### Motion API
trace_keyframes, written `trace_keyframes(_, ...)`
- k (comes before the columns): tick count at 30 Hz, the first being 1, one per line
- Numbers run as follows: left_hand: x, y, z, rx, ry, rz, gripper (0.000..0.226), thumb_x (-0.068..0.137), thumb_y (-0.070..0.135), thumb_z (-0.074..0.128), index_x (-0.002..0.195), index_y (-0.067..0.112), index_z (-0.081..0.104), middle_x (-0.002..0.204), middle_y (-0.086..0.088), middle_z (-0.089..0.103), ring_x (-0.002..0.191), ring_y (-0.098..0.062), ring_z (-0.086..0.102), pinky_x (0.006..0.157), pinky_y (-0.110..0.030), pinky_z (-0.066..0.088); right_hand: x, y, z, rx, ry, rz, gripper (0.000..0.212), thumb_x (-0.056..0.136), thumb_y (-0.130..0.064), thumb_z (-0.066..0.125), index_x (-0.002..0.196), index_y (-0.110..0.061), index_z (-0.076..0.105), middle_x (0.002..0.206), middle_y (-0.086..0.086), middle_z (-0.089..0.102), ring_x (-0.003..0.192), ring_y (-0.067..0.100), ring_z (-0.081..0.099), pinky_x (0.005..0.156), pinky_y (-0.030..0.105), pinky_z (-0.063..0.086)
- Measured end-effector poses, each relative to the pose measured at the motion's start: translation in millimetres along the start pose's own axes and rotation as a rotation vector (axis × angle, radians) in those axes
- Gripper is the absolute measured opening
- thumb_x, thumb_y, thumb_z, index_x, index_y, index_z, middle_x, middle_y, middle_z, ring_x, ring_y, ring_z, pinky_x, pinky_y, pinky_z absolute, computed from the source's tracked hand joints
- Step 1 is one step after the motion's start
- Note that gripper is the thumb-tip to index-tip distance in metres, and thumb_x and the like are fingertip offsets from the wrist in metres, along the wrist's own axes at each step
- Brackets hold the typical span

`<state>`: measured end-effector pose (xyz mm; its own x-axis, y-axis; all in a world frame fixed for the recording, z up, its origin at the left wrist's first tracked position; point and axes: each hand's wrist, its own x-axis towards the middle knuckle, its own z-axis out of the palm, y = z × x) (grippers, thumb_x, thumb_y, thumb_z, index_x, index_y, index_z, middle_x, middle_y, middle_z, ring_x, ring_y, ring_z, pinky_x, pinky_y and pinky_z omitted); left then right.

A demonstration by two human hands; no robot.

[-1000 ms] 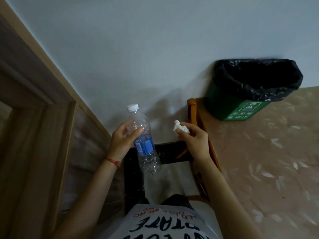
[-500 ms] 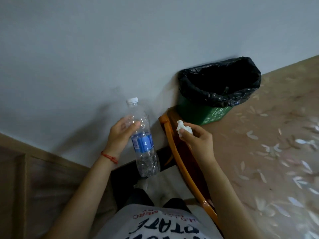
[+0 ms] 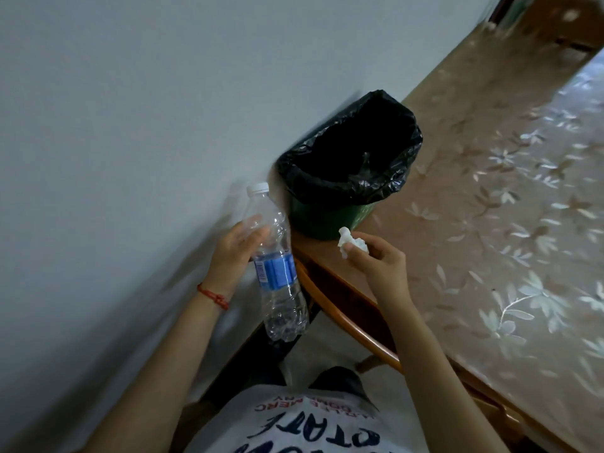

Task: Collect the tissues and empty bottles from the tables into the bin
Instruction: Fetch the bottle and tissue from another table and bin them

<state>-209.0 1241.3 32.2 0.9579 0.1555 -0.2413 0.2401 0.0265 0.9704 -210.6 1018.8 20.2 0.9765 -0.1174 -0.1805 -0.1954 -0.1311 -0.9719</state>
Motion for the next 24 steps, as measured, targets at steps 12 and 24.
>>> trace_keyframes(12,17.1,6.5,14.7,-0.057,-0.098,0.001,0.069,0.052,0.051,0.064,0.110,0.014,0.060,0.095,-0.002,0.065,0.082,-0.010,0.064,0.081,-0.032,0.050,12.8,-26.6,-3.1,0.021,0.097,-0.014,0.018,0.077,-0.014,0.070,0.093,-0.023,0.070,0.091,0.004,0.069,0.084,0.021,0.066,0.079,0.042,0.057)
trace_keyframes(24,21.0,5.9,20.6,-0.073,-0.075,-0.005,0.055,0.053,0.052,0.064,0.101,0.024,0.059,0.093,-0.001,0.065,0.082,-0.011,0.064,0.079,-0.031,0.050,87.0,-86.1,-3.6,0.037,0.107,-0.109,0.025,0.079,-0.016,0.070,0.103,-0.011,0.069,0.094,0.006,0.069,0.078,0.013,0.068,0.074,0.027,0.058)
